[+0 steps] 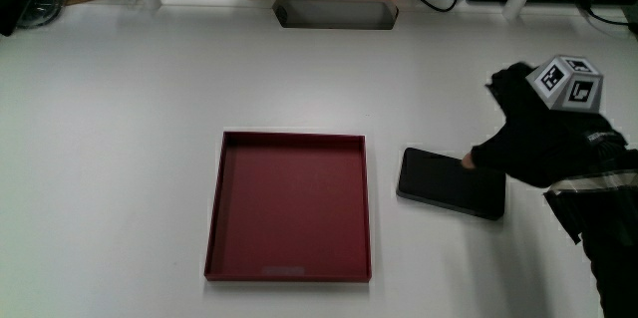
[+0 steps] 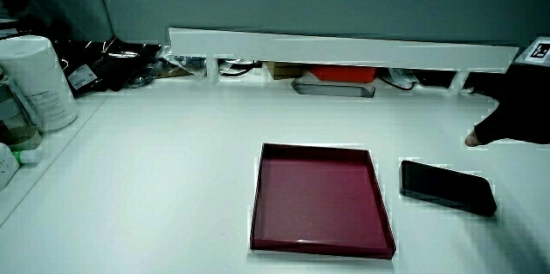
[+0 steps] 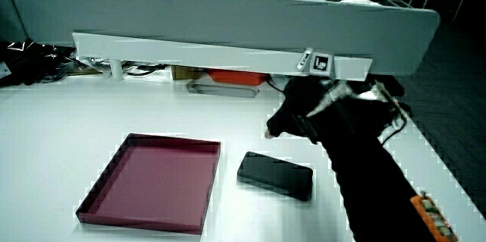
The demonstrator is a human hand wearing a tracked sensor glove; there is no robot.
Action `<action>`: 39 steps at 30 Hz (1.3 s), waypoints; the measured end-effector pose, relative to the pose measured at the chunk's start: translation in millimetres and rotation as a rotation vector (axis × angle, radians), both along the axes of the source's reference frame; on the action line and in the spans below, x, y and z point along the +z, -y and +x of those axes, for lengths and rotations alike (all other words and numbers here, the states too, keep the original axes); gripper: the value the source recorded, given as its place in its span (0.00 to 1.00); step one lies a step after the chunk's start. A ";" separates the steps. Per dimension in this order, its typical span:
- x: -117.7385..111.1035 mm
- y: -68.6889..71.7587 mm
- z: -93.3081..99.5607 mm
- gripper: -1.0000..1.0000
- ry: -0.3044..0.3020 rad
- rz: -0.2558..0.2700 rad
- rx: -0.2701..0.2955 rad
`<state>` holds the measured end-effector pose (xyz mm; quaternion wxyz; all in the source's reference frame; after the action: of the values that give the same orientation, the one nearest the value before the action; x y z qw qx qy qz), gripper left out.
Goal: Pick battery from desk
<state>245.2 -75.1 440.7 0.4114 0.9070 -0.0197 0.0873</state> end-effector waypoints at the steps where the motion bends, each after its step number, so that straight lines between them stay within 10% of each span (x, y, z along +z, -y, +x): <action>1: 5.0 -2.3 -0.1 0.50 0.055 -0.027 0.009; 22: 118.1 -43.5 -12.1 0.50 0.069 -0.250 0.067; 39: 159.8 -60.6 -15.9 0.62 -0.021 -0.275 0.077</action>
<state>229.4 -14.4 600.5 0.5285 0.8430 0.0316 0.0952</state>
